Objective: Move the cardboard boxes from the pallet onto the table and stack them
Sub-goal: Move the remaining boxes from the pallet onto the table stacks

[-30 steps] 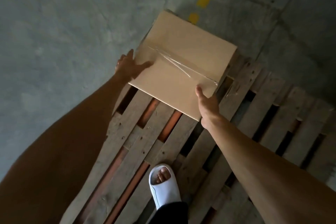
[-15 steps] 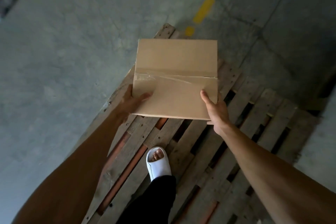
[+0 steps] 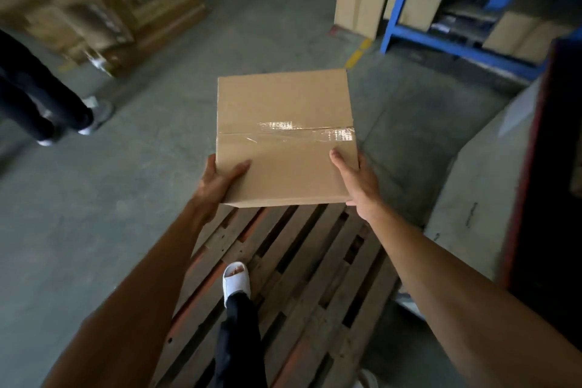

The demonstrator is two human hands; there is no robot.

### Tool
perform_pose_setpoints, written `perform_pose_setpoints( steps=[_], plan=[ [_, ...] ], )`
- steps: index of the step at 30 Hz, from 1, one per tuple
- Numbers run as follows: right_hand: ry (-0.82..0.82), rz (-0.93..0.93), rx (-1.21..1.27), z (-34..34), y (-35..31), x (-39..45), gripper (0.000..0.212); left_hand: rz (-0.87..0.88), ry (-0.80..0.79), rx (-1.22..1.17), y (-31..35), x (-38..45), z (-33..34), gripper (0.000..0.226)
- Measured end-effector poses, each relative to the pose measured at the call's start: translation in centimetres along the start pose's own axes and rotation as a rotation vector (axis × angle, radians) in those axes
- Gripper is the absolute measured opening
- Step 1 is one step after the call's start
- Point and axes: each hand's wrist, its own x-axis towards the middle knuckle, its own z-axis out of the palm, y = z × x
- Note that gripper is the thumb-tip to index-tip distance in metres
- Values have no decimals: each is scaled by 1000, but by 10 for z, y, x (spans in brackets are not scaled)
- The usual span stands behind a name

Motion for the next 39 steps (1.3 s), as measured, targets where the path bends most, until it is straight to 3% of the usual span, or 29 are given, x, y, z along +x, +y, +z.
perform_pose_setpoints(
  steps=[6,11,14,21,23,27,31,36,39],
  plan=[
    [56,-97,25,-113,-38,-73,63,127,-70,-55,58,-98,64,91],
    [88,-131,63,-175,-58,-125,66,233,-147,-29,102,-153,102,69],
    [108,-151,127,-206,-65,-162,66,305,-183,-9,127,-182,115,82],
    [201,-236,194,-257,-78,-248,94,453,-236,-36,169,-259,137,80],
    [252,-287,217,-275,-82,-280,87,498,-271,-57,177,-288,143,69],
    [341,-372,244,-311,-89,-340,48,541,-312,-83,194,-346,163,57],
    [416,-406,263,-352,-92,-394,58,580,-377,-85,210,-401,187,52],
    [492,-398,284,-406,-102,-462,31,617,-463,-83,232,-454,217,38],
    [526,-328,301,-443,-105,-494,58,606,-535,-78,244,-485,245,27]
  ],
)
